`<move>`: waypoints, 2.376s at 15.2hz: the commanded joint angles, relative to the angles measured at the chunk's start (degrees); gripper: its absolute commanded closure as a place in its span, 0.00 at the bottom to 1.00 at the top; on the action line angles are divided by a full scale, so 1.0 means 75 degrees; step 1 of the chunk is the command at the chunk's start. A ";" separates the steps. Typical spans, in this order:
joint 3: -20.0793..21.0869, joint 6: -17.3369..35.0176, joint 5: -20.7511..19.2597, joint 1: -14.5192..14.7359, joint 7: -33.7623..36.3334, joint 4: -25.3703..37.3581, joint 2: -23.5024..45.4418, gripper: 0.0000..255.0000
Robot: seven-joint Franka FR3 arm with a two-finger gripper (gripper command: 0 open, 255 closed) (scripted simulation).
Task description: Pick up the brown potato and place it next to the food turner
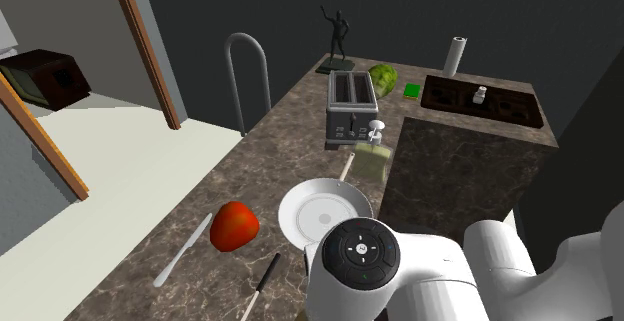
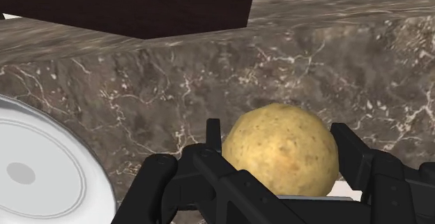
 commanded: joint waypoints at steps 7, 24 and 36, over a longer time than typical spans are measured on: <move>0.0283 0.0963 0.0188 0.0035 0.0059 -0.0600 0.0369 1.00; 0.0766 0.2500 0.0418 -0.0008 0.0190 -0.1278 0.1241 1.00; 0.0399 0.1125 0.0284 0.0123 0.0156 -0.0736 0.0399 0.00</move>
